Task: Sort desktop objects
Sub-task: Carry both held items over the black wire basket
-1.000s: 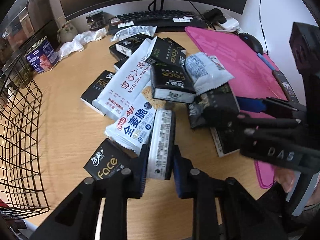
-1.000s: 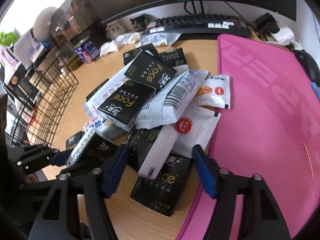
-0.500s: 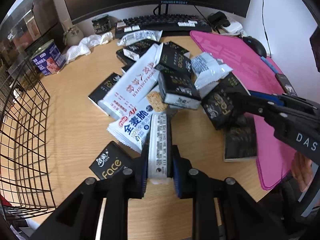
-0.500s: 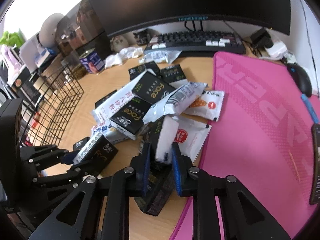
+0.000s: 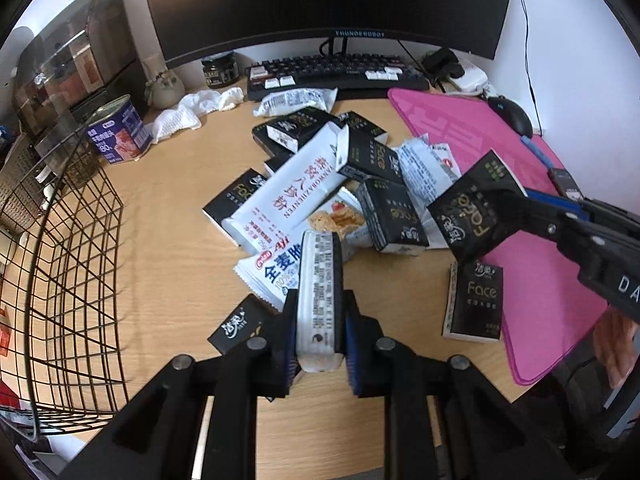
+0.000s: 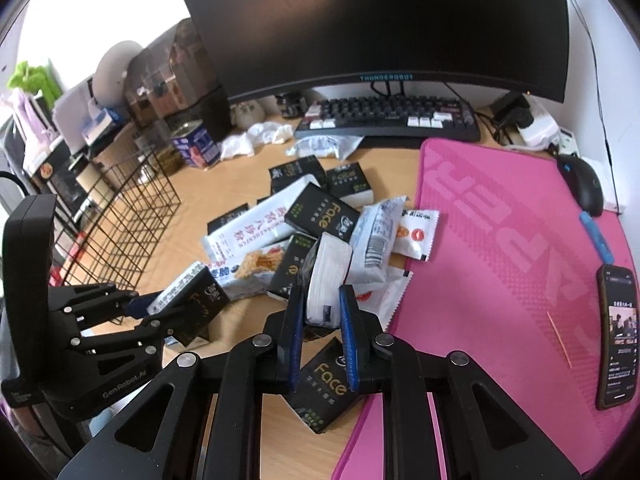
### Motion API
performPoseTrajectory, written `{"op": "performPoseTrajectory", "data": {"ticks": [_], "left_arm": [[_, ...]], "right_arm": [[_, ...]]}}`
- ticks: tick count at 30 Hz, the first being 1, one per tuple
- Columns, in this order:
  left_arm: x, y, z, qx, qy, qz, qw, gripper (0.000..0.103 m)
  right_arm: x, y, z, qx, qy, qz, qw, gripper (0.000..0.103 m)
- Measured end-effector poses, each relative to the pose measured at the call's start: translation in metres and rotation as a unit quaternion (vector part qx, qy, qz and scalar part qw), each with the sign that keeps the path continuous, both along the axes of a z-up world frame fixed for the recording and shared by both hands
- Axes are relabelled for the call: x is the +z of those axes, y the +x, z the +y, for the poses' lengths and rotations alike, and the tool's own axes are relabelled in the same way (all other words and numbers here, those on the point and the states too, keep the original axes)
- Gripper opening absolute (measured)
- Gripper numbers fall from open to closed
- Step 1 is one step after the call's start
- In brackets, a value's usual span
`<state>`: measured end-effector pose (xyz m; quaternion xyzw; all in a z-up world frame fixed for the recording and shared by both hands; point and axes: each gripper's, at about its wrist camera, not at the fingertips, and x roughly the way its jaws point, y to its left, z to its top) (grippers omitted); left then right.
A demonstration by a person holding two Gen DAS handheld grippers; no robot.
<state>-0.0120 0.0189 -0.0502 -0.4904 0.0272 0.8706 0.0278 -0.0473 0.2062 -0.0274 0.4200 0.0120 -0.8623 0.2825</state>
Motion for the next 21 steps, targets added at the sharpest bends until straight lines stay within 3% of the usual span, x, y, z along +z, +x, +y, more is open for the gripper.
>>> {"op": "performPoseTrajectory", "data": {"ticks": [5,11,16,21], "left_arm": [[0.02,0.003,-0.008,0.007,-0.004,0.024,0.9997,0.02],[0.068,0.017,-0.03,0.026,-0.004,0.08,0.9965,0.02],[0.109,0.037,-0.086,0.088,0.005,0.12,0.9888,0.02],[0.12,0.063,-0.157,0.174,-0.015,0.128,0.9762,0.02]], "right_arm": [[0.011,0.004,-0.003,0.004,0.0,0.014,1.0,0.017],[0.039,0.01,-0.031,0.045,-0.013,0.04,0.998,0.017],[0.071,0.023,-0.091,0.117,-0.031,0.064,0.991,0.018],[0.09,0.042,-0.175,0.201,-0.045,0.075,0.976,0.018]]}}
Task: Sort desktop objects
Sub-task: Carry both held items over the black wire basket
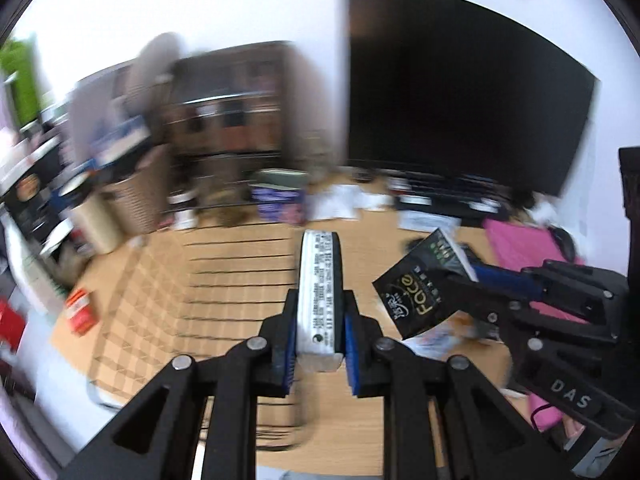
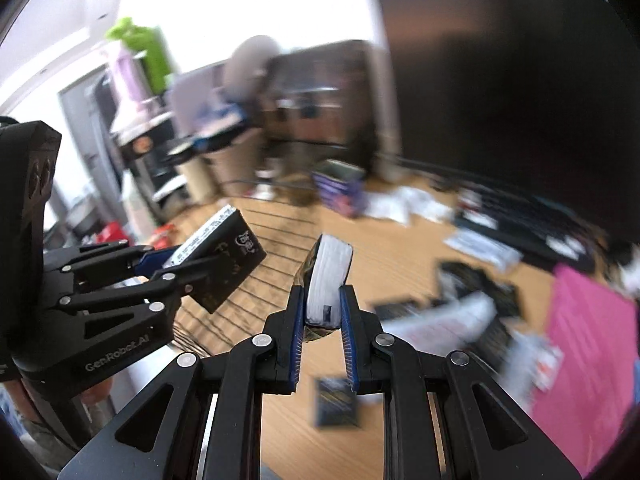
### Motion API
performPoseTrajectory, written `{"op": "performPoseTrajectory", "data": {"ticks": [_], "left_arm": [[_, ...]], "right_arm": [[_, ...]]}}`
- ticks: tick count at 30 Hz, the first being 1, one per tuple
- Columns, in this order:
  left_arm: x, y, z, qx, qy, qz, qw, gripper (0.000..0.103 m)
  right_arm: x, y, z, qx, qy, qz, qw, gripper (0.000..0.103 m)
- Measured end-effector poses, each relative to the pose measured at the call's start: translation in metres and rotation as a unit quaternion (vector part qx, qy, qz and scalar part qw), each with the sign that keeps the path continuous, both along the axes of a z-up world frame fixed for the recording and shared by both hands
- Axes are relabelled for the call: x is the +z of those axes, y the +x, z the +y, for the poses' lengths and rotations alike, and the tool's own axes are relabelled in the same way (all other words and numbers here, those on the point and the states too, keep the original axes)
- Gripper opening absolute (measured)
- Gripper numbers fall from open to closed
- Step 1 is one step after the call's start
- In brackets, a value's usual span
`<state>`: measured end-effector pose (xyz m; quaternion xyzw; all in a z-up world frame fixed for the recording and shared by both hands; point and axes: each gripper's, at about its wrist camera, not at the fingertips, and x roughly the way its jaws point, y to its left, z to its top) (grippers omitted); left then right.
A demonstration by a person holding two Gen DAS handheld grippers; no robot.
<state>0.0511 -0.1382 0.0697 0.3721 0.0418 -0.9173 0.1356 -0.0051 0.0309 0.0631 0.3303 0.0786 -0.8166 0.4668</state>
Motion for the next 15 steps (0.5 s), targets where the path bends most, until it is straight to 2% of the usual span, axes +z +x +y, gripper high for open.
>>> {"op": "performPoseTrajectory", "data": {"ticks": [3,6,10,15], "left_arm": [[-0.01,0.009,-0.038,0.047,0.001,-0.018,0.9987,0.02],[-0.027,0.011,-0.068,0.073,0.009,-0.041,0.9964,0.02],[-0.042,0.006,-0.076,0.071,0.013,-0.062,0.9955,0.02],[-0.051,-0.005,-0.07,0.057,0.017,-0.073,0.9956,0.02]], "right_arm": [[0.0,0.013,-0.047,0.043,0.004,-0.003,0.999,0.018],[-0.012,0.026,-0.09,0.076,0.024,-0.012,0.997,0.018],[-0.038,0.029,-0.123,0.083,0.057,-0.024,0.995,0.018],[-0.063,0.017,-0.133,0.055,0.103,-0.024,0.993,0.017]]}}
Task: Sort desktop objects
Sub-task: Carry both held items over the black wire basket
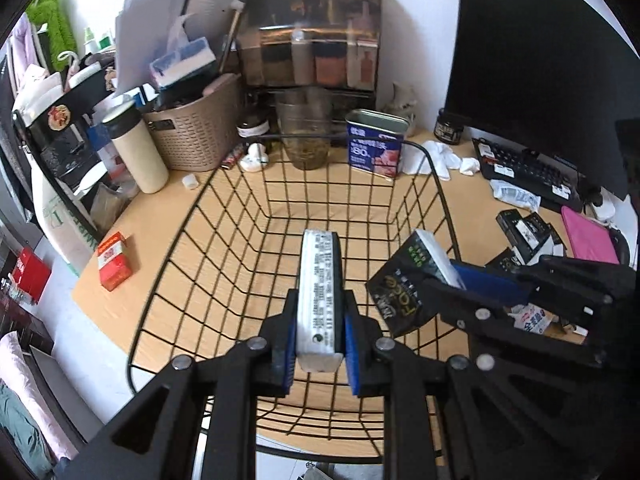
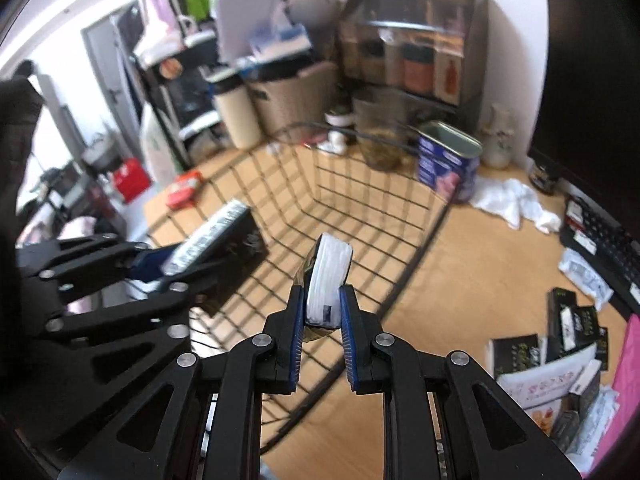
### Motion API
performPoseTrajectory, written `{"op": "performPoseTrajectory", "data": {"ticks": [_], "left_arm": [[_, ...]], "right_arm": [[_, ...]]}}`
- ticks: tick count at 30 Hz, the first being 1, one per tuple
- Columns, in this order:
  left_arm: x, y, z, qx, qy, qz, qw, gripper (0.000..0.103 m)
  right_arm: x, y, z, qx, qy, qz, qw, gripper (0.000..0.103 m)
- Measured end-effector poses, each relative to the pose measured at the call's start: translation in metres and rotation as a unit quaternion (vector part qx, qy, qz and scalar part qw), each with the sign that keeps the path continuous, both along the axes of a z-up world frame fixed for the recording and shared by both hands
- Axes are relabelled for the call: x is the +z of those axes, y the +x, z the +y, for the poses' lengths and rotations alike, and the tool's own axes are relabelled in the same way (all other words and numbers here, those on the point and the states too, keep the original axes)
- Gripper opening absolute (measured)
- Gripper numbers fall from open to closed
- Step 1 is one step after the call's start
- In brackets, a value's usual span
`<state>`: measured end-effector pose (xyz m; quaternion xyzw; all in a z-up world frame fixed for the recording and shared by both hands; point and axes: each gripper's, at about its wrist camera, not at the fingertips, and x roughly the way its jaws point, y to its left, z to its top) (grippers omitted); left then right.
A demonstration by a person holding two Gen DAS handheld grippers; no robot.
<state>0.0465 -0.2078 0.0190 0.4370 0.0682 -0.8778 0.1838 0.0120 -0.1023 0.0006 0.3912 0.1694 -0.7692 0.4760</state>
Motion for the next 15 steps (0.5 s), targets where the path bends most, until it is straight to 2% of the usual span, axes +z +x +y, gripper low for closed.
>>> {"op": "performPoseTrajectory", "data": {"ticks": [3,7,15], "left_arm": [[-0.002,-0.004,0.003,-0.003,-0.002,-0.004,1.0,0.02],[-0.005,-0.008,0.009,-0.006,-0.005,-0.009,0.9999,0.02],[-0.015,-0.017,0.009,-0.002,-0.009,-0.025,0.9997,0.02]], "right_arm": [[-0.002,-0.009,0.009,-0.003,-0.001,-0.004,1.0,0.017],[0.0,-0.009,0.021,-0.024,0.017,0.024,0.999,0.017],[0.0,-0.02,0.049,-0.037,0.012,0.009,0.999,0.017]]}}
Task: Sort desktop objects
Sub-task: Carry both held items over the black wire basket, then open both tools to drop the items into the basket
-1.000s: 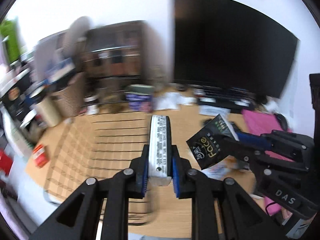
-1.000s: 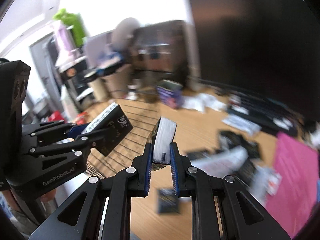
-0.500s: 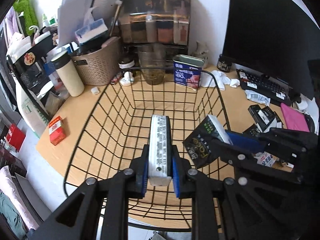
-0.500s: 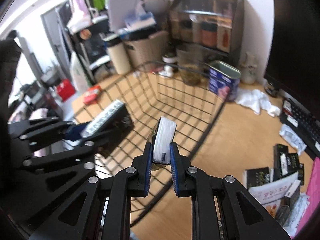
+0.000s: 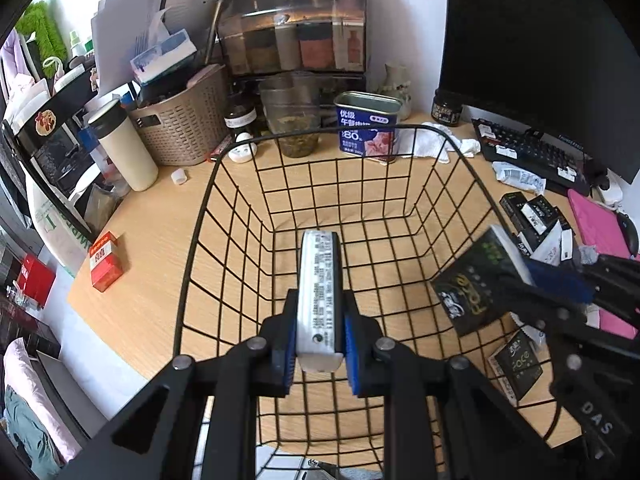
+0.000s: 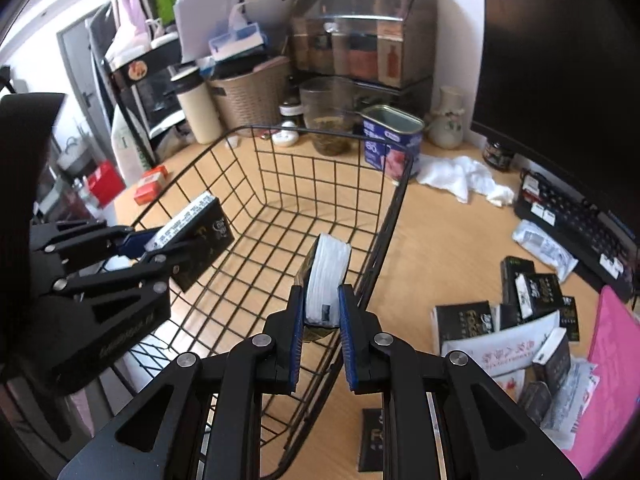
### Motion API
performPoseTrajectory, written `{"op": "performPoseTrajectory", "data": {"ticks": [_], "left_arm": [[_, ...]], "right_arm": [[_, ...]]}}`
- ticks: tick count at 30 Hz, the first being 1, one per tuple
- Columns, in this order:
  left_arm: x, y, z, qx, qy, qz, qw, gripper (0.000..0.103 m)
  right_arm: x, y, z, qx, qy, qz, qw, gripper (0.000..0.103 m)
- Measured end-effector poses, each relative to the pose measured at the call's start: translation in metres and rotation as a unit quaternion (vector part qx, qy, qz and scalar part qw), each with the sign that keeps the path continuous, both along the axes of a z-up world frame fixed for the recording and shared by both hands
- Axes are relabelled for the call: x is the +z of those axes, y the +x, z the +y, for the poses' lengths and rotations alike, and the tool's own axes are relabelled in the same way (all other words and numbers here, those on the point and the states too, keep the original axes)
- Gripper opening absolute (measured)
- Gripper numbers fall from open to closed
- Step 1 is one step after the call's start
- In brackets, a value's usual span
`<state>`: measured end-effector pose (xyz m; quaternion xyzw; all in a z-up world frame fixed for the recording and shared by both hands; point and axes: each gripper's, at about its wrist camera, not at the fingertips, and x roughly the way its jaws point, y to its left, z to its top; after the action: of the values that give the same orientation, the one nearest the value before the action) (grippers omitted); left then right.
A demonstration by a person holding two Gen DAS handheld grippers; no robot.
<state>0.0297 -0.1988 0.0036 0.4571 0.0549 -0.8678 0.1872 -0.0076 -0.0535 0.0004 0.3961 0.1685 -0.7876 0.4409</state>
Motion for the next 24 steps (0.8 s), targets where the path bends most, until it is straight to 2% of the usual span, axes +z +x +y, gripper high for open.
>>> {"op": "performPoseTrajectory", "data": {"ticks": [7,8,10,11,12,14,16,19,23,24], "left_arm": [[0.004,0.005,-0.009,0.012,-0.008,0.009,0.9999,0.023],[0.005,0.006,-0.011,0.014,-0.008,0.012,0.9998,0.027],[0.005,0.006,-0.013,0.015,-0.009,0.014,0.9998,0.051],[0.005,0.006,-0.013,0.012,-0.009,0.016,0.9998,0.067],[0.005,0.005,-0.012,0.009,-0.008,0.019,0.9998,0.071],[0.006,0.004,-0.006,0.002,-0.011,0.019,0.9998,0.071],[0.005,0.003,0.0,-0.007,-0.018,0.016,0.9997,0.071],[0.002,0.0,0.006,-0.008,-0.024,0.007,0.9997,0.071],[0.0,-0.002,0.01,-0.012,-0.029,0.001,0.9995,0.071],[0.0,-0.002,0.01,-0.011,-0.036,0.0,0.9993,0.071]], "right_arm": [[0.012,0.001,0.007,-0.004,-0.041,0.005,0.999,0.021],[0.015,0.001,0.007,-0.005,-0.045,0.005,0.999,0.022],[0.02,-0.001,0.009,-0.009,-0.049,0.007,0.999,0.022],[0.022,-0.003,0.01,-0.013,-0.049,0.008,0.999,0.022],[0.023,-0.004,0.012,-0.018,-0.048,0.009,0.999,0.022],[0.025,-0.008,0.019,-0.03,-0.049,0.011,0.998,0.024],[0.025,-0.015,0.024,-0.047,-0.049,0.01,0.998,0.037],[0.019,-0.026,0.029,-0.064,-0.047,-0.004,0.997,0.051],[0.007,-0.03,0.023,-0.048,-0.032,-0.028,0.998,0.05],[0.004,-0.029,0.021,-0.042,-0.029,-0.034,0.998,0.039]]}}
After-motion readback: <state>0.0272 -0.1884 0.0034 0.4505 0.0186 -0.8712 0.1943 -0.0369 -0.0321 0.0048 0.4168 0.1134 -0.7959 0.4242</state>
